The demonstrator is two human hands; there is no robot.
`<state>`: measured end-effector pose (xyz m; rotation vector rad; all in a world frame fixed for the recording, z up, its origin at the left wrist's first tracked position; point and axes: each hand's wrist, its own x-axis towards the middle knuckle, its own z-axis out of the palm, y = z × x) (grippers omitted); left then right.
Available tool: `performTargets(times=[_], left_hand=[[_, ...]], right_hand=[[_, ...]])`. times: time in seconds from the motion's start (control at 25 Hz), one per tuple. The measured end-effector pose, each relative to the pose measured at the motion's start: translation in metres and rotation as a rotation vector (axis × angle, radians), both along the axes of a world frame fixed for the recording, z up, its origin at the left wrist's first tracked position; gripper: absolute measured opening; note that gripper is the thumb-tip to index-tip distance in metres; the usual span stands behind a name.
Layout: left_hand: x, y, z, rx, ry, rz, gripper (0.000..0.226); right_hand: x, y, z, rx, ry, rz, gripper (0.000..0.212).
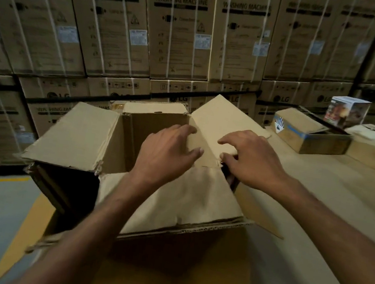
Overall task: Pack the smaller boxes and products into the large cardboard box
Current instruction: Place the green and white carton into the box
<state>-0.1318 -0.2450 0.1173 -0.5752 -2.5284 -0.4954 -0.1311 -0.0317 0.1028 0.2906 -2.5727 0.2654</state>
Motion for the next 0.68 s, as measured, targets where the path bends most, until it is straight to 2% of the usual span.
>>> performTargets(times=[0.16, 0.32, 0.44, 0.68], left_hand=[[0.050, 0.073, -0.012, 0.194, 0.058, -0.069, 0.047], [0.089, 0.166, -0.036, 0.322, 0.070, -0.124, 0.044], [0.105, 0.242, -0.056, 0.386, -0.008, -0.154, 0.044], [0.100, 0.353, -0.088, 0.377, -0.172, -0.210, 0.041]], right_hand=[[0.050, 0.069, -0.014, -0.093, 0.097, -0.042, 0.028], [0.093, 0.156, -0.034, -0.174, 0.074, -0.121, 0.029], [0.115, 0.224, -0.052, -0.177, 0.005, -0.190, 0.030], [0.122, 0.330, -0.073, -0.238, -0.073, -0.247, 0.027]])
